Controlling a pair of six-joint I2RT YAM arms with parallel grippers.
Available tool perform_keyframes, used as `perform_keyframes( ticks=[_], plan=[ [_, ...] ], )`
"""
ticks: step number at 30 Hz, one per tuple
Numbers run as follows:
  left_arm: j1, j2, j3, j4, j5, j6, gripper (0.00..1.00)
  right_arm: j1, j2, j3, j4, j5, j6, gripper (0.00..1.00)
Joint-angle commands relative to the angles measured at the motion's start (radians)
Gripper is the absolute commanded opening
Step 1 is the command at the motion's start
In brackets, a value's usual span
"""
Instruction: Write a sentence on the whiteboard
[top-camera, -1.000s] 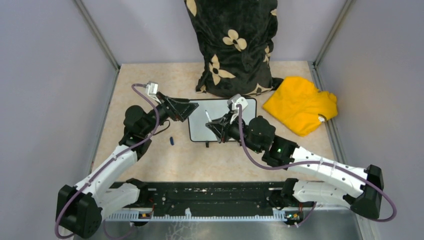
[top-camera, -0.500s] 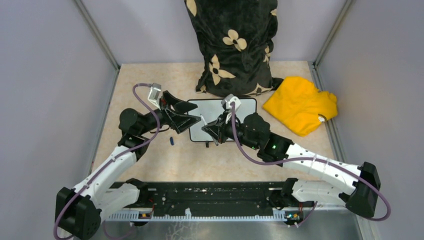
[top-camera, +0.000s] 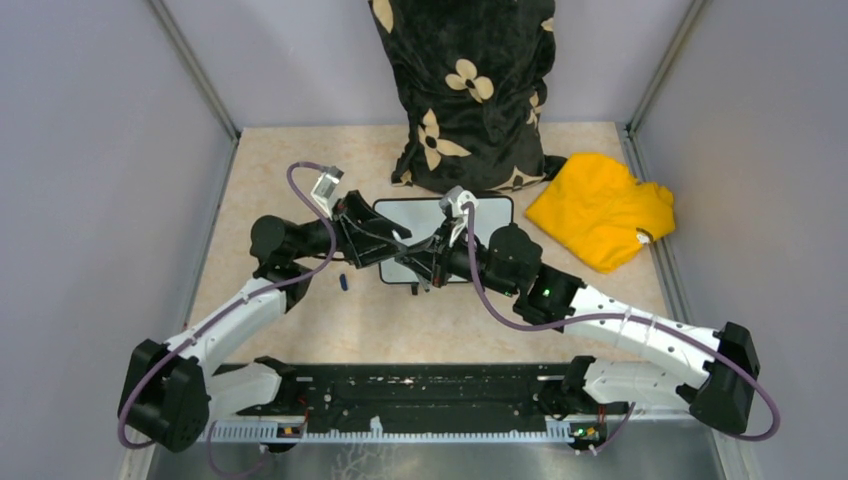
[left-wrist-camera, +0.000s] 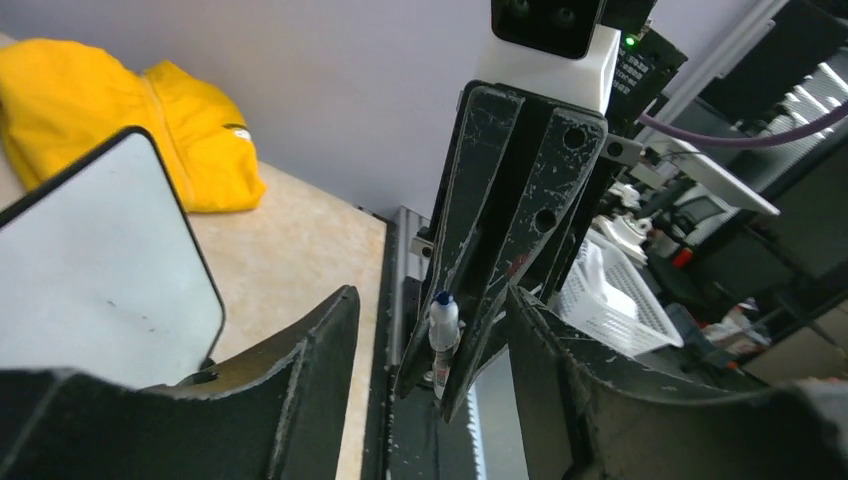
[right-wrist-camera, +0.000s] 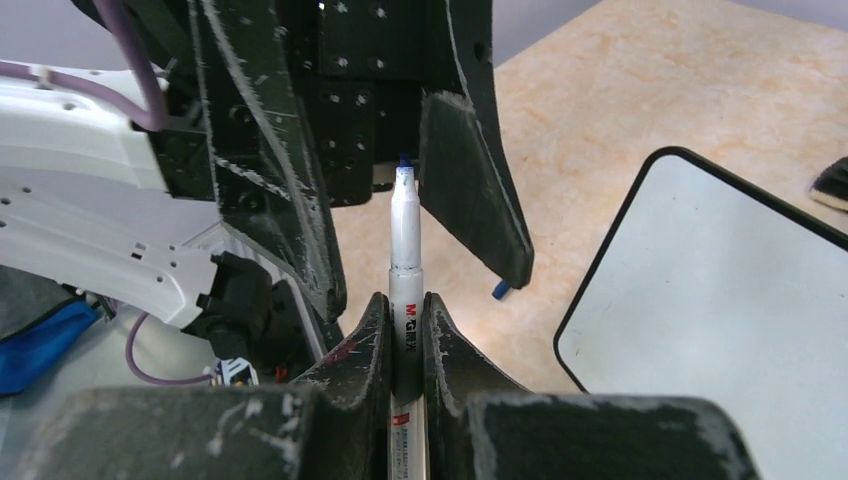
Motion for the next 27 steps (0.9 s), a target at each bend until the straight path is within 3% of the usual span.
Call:
perform_keyframes(
  ticks=[1, 8, 22, 27],
  plan=[
    [-0.005, 0.062, -0.006, 0.271, 0.088, -0.200, 0.59, -0.007, -0.043, 0.012, 0.077, -0.026, -0.001, 0.00],
    [-0.005, 0.107, -0.003, 0.412, 0.093, -0.306, 0.49, -0.008, -0.057, 0.002, 0.074, -0.015, -0.002, 0.00],
    [-0.040, 0.141, 0.033, 0.446, 0.107, -0.357, 0.27, -0.007, -0.060, -0.009, 0.092, -0.017, 0.002, 0.00],
    [-0.044, 0.142, 0.036, 0.444, 0.105, -0.360, 0.25, -0.007, -0.064, -0.014, 0.090, -0.019, 0.003, 0.00]
  ],
)
